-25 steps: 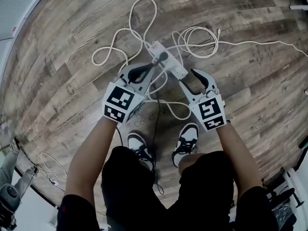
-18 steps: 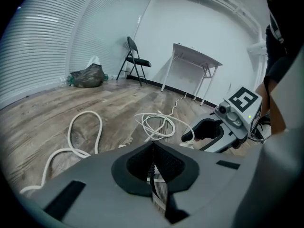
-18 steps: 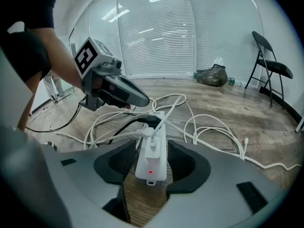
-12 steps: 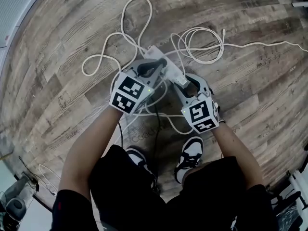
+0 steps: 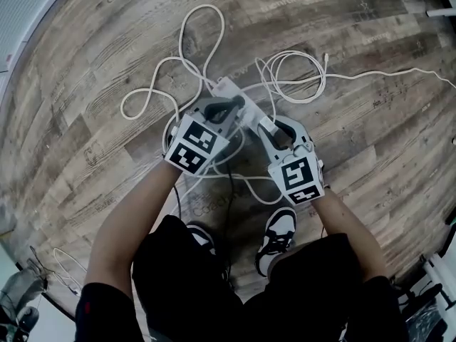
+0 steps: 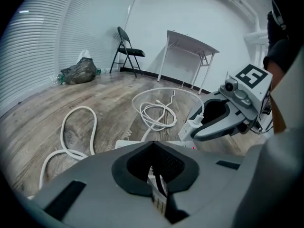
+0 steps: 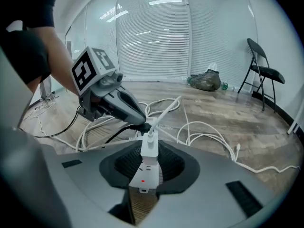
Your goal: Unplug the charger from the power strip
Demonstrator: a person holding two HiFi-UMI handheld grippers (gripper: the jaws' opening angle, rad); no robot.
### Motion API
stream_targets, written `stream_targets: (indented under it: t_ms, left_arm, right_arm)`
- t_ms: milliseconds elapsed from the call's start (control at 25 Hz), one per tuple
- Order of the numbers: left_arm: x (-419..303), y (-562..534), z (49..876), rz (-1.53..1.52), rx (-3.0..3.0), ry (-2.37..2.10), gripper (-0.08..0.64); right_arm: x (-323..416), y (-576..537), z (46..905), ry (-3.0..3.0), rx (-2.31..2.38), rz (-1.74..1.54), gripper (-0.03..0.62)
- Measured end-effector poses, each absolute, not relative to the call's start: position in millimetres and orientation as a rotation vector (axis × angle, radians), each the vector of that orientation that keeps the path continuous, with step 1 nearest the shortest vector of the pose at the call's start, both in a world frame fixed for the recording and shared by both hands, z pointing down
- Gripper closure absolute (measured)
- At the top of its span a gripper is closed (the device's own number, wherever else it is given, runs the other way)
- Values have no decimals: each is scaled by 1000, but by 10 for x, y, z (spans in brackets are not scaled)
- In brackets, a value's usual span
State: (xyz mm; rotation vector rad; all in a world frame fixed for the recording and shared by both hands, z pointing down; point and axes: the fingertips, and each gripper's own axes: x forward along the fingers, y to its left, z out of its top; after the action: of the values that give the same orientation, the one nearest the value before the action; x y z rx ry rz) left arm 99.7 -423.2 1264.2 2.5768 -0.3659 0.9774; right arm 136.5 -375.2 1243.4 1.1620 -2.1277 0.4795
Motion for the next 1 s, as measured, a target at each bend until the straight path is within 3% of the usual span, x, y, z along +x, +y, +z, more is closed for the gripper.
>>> stream_targets:
  t_ms: [280, 680, 1000]
  left_arm:
    - [978, -4423, 11536, 858, 2564, -495, 537]
    - [482, -4401, 9223, 713, 2594, -709, 537]
    - [-58, -3944, 7405, 667, 2572, -817, 537]
  right_arm:
    - [1481, -3902, 11386, -2204, 1266, 557, 485]
    - [1821, -3736, 9268, -2238, 1520, 678, 485]
    - [1660, -3318, 7556, -2318, 1557, 749, 485]
